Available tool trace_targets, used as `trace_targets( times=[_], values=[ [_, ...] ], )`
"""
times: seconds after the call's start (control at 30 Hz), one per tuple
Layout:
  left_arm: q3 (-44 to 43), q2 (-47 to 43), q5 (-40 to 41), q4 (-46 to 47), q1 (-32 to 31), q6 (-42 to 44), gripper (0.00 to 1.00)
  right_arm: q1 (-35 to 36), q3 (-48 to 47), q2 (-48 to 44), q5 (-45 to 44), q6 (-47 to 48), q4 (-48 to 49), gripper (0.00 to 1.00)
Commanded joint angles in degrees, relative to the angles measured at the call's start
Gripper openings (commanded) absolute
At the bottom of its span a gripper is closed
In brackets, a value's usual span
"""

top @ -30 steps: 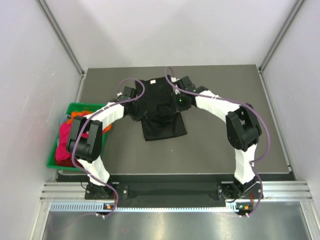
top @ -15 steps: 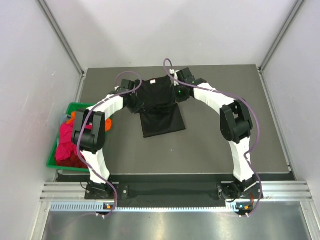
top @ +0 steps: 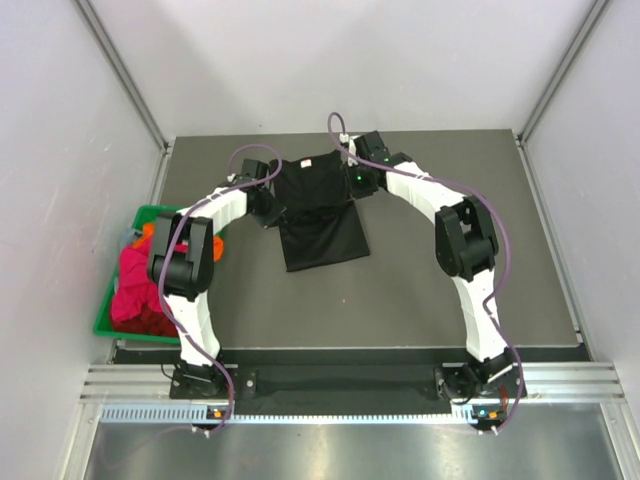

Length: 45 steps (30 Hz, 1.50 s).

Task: Fold and stack the t-shirts
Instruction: Fold the tshirt

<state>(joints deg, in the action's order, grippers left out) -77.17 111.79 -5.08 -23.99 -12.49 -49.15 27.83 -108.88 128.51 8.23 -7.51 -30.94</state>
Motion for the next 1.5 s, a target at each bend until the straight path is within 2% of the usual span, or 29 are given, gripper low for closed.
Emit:
trace_targets(
  times=[0.0,0.2,0.4,0.43,0.47,0.5,0.57,0.7,0.83,0.97,1.1,1.17,1.27,1.33,1.47],
  values=[
    [-2.11,0.27,0.42,1.57,0.45,0.72,0.00,-1.29,-2.83,1.30,-0.67,0.13,2.11,0.00],
    [-3.86,0.45,1.30,0.70,0.63,1.33,0.00,-1.47,-3.00,2.27,-0.93,-0.14,3.69,0.01],
    [-4.31,-2.09,7.45,-2.38,0.63,1.86,0.04,-1.47,-3.88,2.54,0.21,-0.67,5.27,0.12],
    [-4.31,-2.53,8.93,-2.73,0.63,2.12,0.04,-1.47,-3.97,2.45,0.12,-0.67,5.19,0.16],
    [-4.40,-2.89,9.38,-2.99,0.63,2.56,0.12,-1.55,-3.97,2.01,-0.14,-0.67,4.84,0.20],
    [-4.31,-3.76,9.91,-3.34,0.63,2.74,0.14,-1.56,-3.80,1.66,-0.40,-0.93,4.57,0.23],
    [-4.31,-4.56,10.27,-4.40,0.54,3.26,0.15,-1.64,-2.66,0.09,-0.41,-1.45,4.22,0.27],
    [-2.90,-7.19,10.88,-4.22,0.10,5.02,0.23,-1.56,0.85,-3.70,-0.93,-2.60,4.74,0.34],
    [-1.85,-8.51,8.78,-2.91,-0.34,7.04,0.29,-1.47,4.28,-6.51,-1.98,-4.00,5.10,0.35],
    [0.51,-10.27,6.84,-1.68,-0.60,7.13,0.27,-1.47,7.27,-8.62,-2.25,-5.06,5.71,0.36],
    [3.51,-11.68,5.44,-0.36,-1.22,7.22,0.22,-1.21,9.74,-10.38,-2.34,-5.67,6.86,0.37],
    [5.00,-12.12,5.35,-0.27,-1.48,7.22,0.16,-1.12,11.14,-10.99,-2.17,-6.11,7.64,0.35],
    [6.93,-11.77,2.98,1.57,-1.66,6.96,0.11,-0.77,12.55,-10.82,-1.20,-6.82,9.49,0.27],
    [7.12,-10.98,2.27,2.28,-1.83,6.43,0.09,-0.50,12.38,-10.04,-0.67,-7.08,9.84,0.24],
    [5.72,-8.61,2.53,2.37,-2.10,6.43,0.08,-0.41,11.41,-7.93,-0.23,-7.35,10.54,0.23]
  ],
)
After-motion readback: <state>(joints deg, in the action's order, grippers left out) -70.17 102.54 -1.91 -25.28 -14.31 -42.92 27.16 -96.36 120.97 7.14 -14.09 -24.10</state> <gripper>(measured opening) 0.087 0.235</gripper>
